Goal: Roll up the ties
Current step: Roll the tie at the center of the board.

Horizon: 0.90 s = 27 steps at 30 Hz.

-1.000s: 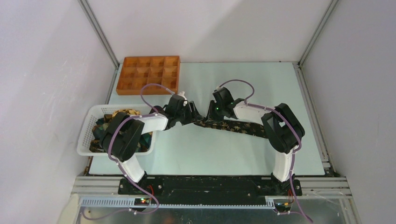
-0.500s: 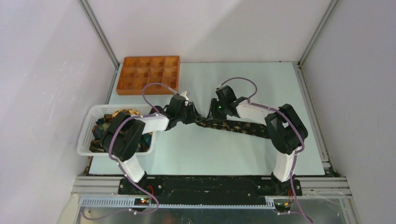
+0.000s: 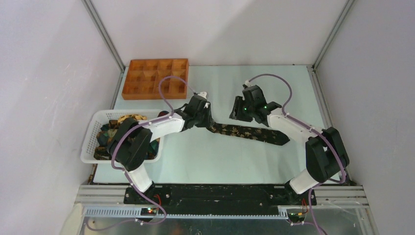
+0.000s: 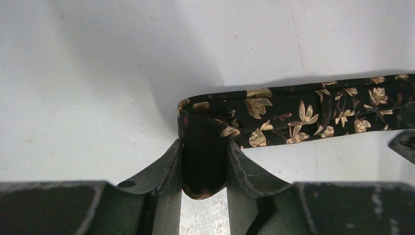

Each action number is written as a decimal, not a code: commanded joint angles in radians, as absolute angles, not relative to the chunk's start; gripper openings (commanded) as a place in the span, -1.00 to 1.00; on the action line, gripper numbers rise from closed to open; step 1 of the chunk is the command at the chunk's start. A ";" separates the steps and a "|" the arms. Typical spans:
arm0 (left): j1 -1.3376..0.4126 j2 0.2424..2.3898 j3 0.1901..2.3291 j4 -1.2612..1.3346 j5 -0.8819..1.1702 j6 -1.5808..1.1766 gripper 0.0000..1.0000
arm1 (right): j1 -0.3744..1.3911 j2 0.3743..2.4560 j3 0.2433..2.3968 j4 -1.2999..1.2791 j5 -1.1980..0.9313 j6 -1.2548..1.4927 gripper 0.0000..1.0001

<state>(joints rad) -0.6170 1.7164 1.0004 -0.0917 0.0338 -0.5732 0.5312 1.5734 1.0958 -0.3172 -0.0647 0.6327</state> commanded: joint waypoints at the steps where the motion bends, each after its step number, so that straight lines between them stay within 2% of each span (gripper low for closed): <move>1: -0.663 1.683 1.088 -0.255 -0.173 -0.479 -0.29 | 0.488 1.521 1.019 -0.322 -0.030 0.618 -0.07; 10: -0.754 1.771 1.204 -0.405 -0.435 -0.423 -0.29 | 0.457 1.464 0.923 -0.302 -0.039 0.619 -0.06; 24: -0.858 1.938 1.342 -0.531 -0.744 -0.347 -0.29 | 0.432 1.476 0.879 -0.291 -0.062 0.625 -0.07; 27: -0.874 1.956 1.355 -0.539 -0.771 -0.339 -0.30 | 0.426 1.495 0.879 -0.297 -0.067 0.624 -0.13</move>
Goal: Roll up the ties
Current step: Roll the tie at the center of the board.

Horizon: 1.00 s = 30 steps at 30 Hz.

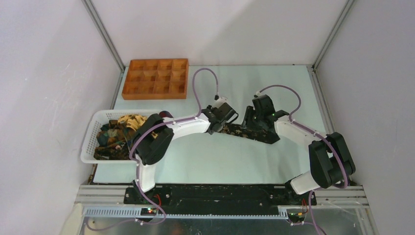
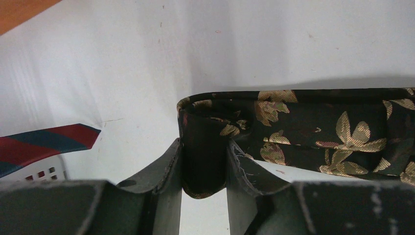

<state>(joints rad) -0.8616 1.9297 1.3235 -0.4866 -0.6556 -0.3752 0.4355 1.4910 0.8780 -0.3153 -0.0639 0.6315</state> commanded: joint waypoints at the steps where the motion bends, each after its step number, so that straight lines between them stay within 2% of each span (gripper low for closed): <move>1: -0.878 1.959 1.356 -0.539 -0.773 -0.337 -0.29 | 0.423 1.501 0.879 -0.298 -0.067 0.625 -0.15; 5: -0.893 1.980 1.373 -0.546 -0.779 -0.333 -0.29 | 0.417 1.528 0.867 -0.288 -0.078 0.632 -0.27; 23: -0.952 2.072 1.469 -0.596 -0.776 -0.326 -0.29 | 0.389 1.622 0.859 -0.299 -0.061 0.639 -0.49; 30: -0.955 2.088 1.473 -0.598 -0.755 -0.330 -0.26 | 0.381 1.630 0.838 -0.269 -0.085 0.654 -0.52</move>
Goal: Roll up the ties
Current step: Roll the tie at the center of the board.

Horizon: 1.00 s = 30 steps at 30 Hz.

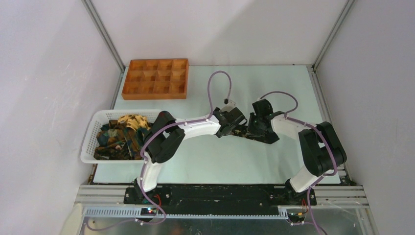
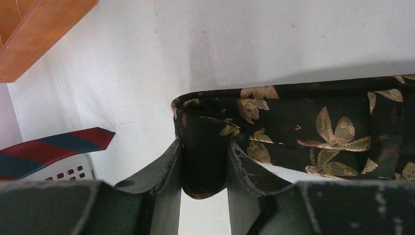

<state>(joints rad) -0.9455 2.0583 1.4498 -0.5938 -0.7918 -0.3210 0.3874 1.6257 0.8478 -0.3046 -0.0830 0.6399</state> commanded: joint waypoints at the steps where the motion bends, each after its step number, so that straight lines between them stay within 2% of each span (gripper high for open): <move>1: -0.956 2.089 1.473 -0.597 -0.753 -0.330 -0.26 | 0.379 1.627 0.836 -0.267 -0.092 0.655 -0.52; 6: -0.959 2.095 1.476 -0.596 -0.747 -0.330 -0.24 | 0.371 1.611 0.834 -0.263 -0.110 0.658 -0.53; 15: -0.960 2.087 1.487 -0.592 -0.698 -0.335 0.04 | 0.359 1.591 0.830 -0.260 -0.119 0.660 -0.53; 30: -0.960 2.043 1.521 -0.595 -0.569 -0.360 0.13 | 0.359 1.591 0.825 -0.262 -0.114 0.661 -0.53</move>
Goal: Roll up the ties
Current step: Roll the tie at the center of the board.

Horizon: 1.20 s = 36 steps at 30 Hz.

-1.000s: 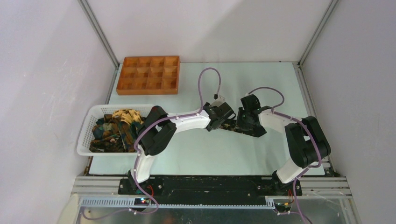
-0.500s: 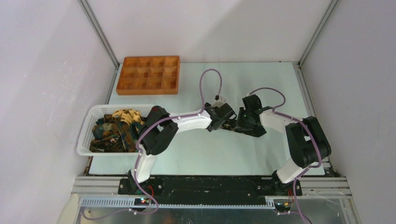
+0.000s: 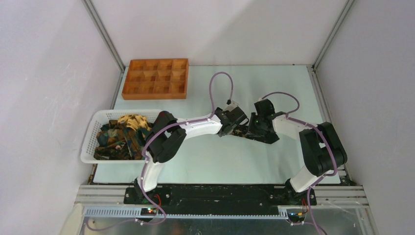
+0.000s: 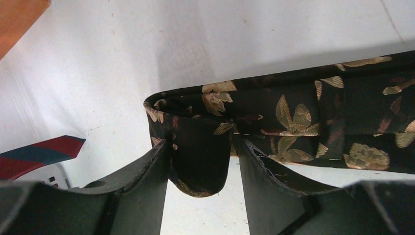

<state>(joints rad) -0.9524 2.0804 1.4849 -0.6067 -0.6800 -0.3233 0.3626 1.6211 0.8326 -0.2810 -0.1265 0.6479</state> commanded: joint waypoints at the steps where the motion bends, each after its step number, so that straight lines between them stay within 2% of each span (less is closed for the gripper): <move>1: -0.959 2.041 1.521 -0.597 -0.568 -0.360 0.13 | 0.359 1.591 0.824 -0.260 -0.114 0.660 -0.53; 18: -0.960 2.041 1.532 -0.593 -0.499 -0.366 0.15 | 0.356 1.575 0.808 -0.258 -0.112 0.661 -0.53; 26: -0.958 2.010 1.525 -0.600 -0.524 -0.371 0.43 | 0.356 1.550 0.808 -0.254 -0.112 0.661 -0.51; 36: -0.950 1.889 1.536 -0.606 -0.543 -0.374 0.54 | 0.357 1.483 0.809 -0.194 -0.145 0.666 -0.44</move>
